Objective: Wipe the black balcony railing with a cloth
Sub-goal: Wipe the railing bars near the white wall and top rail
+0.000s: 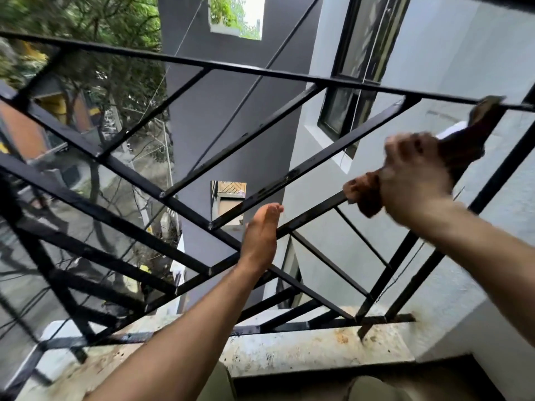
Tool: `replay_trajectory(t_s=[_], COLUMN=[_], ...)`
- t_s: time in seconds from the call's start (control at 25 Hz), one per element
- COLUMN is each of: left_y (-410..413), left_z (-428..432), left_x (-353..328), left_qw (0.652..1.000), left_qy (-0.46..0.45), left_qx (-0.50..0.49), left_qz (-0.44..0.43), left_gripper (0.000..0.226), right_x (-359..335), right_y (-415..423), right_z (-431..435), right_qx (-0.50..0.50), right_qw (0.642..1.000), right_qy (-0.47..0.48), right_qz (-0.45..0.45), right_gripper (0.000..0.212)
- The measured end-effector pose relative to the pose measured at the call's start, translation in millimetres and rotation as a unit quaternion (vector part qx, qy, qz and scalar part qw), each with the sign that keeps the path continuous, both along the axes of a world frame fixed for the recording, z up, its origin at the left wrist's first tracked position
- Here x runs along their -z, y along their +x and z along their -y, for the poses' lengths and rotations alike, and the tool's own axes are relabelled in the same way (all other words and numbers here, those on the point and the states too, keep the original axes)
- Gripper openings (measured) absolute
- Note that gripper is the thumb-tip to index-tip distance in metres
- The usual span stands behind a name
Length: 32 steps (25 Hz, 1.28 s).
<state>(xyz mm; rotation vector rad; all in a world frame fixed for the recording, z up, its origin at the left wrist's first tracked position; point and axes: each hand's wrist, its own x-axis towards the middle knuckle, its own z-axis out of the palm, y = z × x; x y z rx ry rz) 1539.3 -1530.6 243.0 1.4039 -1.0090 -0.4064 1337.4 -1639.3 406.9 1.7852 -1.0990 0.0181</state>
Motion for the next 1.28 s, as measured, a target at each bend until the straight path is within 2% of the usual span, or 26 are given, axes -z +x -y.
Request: replay_trajectory(t_s=[0.08,0.16,0.2,0.28,0.36,0.4,0.48,0.52,0.56,0.6,0.68,0.72,0.76,0.8,0.84,0.92,0.96,1.0,1.04,1.08,1.16,1.28], left_y=[5,16,24,39,47,49,51,54,59,65,76,77,77,77,76,76,76,79,79,78,79,85], left_z=[-20,-41,-51,-68,-75,-76,-80,-80,-81,-81,-75,-72,-68,-65,-64,-65,-66,-66,-66,-66,-65,-60], left_x=[0,3,4,3,-10,-20,-29,-27,-25,-21,-18,-18,-21,-23,-25,-27,-28,-28,-27,-25,-21,-15], left_qw=[0.992,0.969,0.961,0.953,0.944,0.936,0.928,0.925,0.919,0.916,0.924,0.927,0.924,0.92,0.921,0.925,0.93,0.933,0.936,0.936,0.938,0.939], left_qy=[-0.094,-0.162,-0.178,-0.193,-0.193,-0.189,-0.171,-0.17,-0.177,-0.178,-0.137,-0.109,-0.091,-0.089,-0.089,-0.087,-0.08,-0.067,-0.06,-0.059,-0.067,-0.079], left_qx=[-0.05,-0.096,-0.114,-0.18,-0.268,-0.296,-0.326,-0.331,-0.329,-0.315,-0.234,-0.175,-0.13,-0.11,-0.103,-0.101,-0.104,-0.11,-0.111,-0.107,-0.103,-0.101], left_qz=[0.071,0.163,0.178,0.146,0.018,-0.036,-0.065,-0.082,-0.124,-0.176,-0.269,-0.314,-0.348,-0.365,-0.366,-0.355,-0.344,-0.335,-0.329,-0.329,-0.324,-0.318], left_gripper=[0.052,0.043,0.041,0.035,0.024,0.019,0.015,0.019,0.024,0.027,0.03,0.031,0.036,0.044,0.047,0.045,0.047,0.051,0.053,0.054,0.052,0.05], right_x=[56,77,79,93,124,144,170,176,177,169,138,127,122,125,132,147,150,146,147,153,165,162], right_y=[28,50,55,68,102,126,159,156,148,139,116,106,103,111,128,171,185,189,182,167,133,129], right_z=[9,8,4,-20,-68,-100,-154,-163,-160,-148,-110,-96,-94,-103,-119,-140,-140,-136,-131,-128,-129,-135], right_qx=[-0.078,-0.133,-0.155,-0.2,-0.248,-0.267,-0.292,-0.323,-0.367,-0.382,-0.311,-0.247,-0.198,-0.167,-0.167,-0.2,-0.2,-0.194,-0.191,-0.203,-0.216,-0.185], right_qw=[0.993,0.975,0.967,0.947,0.91,0.882,0.767,0.71,0.697,0.721,0.853,0.901,0.928,0.93,0.91,0.828,0.814,0.842,0.887,0.916,0.935,0.914], right_qy=[0.047,0.078,0.092,0.172,0.279,0.34,0.475,0.509,0.514,0.498,0.402,0.351,0.315,0.325,0.369,0.463,0.474,0.446,0.377,0.314,0.264,0.342], right_qz=[0.069,0.163,0.183,0.185,0.179,0.187,0.316,0.363,0.339,0.293,0.117,0.055,0.03,0.044,0.085,0.246,0.271,0.233,0.185,0.146,0.094,0.115], right_gripper=[0.047,0.026,0.02,0.016,0.019,0.028,0.054,0.057,0.057,0.056,0.062,0.068,0.07,0.07,0.07,0.068,0.066,0.065,0.062,0.059,0.058,0.043])
